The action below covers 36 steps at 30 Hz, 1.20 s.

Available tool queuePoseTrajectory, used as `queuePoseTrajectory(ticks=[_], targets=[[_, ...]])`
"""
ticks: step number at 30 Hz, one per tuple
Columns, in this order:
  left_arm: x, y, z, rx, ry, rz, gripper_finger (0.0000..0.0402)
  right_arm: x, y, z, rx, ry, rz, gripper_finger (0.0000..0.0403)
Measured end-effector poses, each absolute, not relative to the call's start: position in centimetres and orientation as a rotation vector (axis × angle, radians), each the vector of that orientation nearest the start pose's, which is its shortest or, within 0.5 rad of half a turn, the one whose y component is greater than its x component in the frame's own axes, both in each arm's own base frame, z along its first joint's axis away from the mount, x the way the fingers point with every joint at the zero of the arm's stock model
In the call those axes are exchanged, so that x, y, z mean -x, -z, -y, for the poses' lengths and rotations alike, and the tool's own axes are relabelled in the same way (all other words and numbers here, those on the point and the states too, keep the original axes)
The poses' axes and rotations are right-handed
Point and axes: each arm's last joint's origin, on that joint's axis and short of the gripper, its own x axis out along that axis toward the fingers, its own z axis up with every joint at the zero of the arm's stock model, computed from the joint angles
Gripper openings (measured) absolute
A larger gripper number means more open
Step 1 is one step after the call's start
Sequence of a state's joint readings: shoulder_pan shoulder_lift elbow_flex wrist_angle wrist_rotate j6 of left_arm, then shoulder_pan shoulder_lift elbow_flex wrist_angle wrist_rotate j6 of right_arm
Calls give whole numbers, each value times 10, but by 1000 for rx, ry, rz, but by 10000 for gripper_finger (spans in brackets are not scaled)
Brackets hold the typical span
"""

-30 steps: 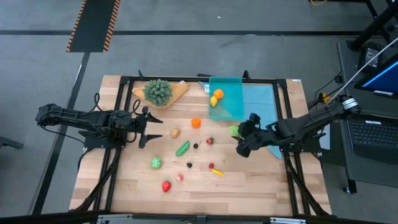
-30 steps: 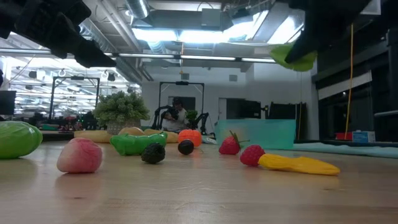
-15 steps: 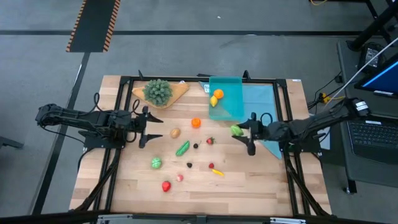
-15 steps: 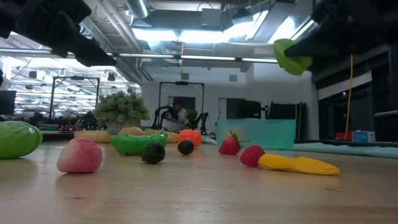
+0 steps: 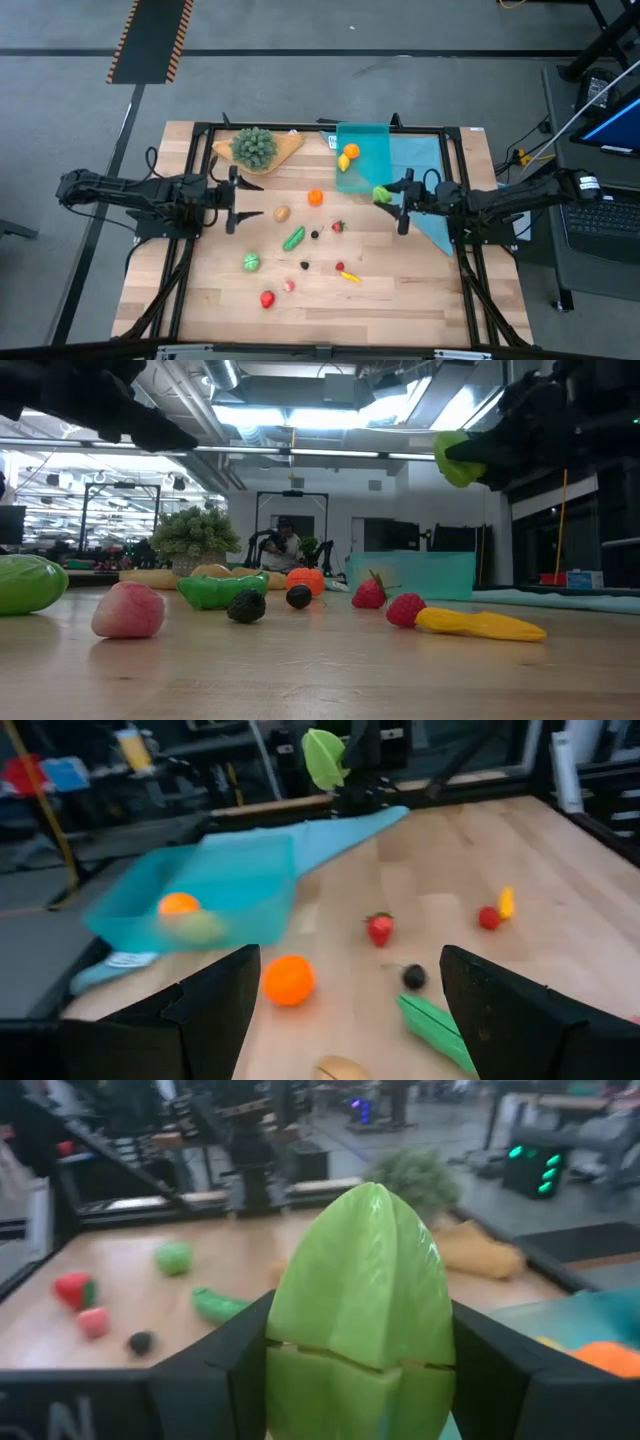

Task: Pick and placing Produce into tupperware
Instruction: Put the green starfruit into the blue bin

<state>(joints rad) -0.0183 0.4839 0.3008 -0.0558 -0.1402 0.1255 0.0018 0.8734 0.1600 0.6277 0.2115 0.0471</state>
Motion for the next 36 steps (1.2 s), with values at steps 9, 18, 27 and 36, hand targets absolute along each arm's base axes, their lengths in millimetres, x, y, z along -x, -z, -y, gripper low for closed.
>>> queuePoseTrajectory(ticks=[9, 18, 27, 36], targets=[[-131, -194, -26, -178, -235, -154, 302, -169, -185, 33, -20, 368, -53, 223], [-125, -182, -43, -151, -301, -78, 302, -170, -179, 54, -99, 485, -53, 223], [-124, -181, -45, -125, -303, -86, 302, -189, -181, 72, -142, 629, -89, 223], [-124, -179, -45, -114, -301, -106, 302, -221, -191, 102, -147, 746, -255, 223]])
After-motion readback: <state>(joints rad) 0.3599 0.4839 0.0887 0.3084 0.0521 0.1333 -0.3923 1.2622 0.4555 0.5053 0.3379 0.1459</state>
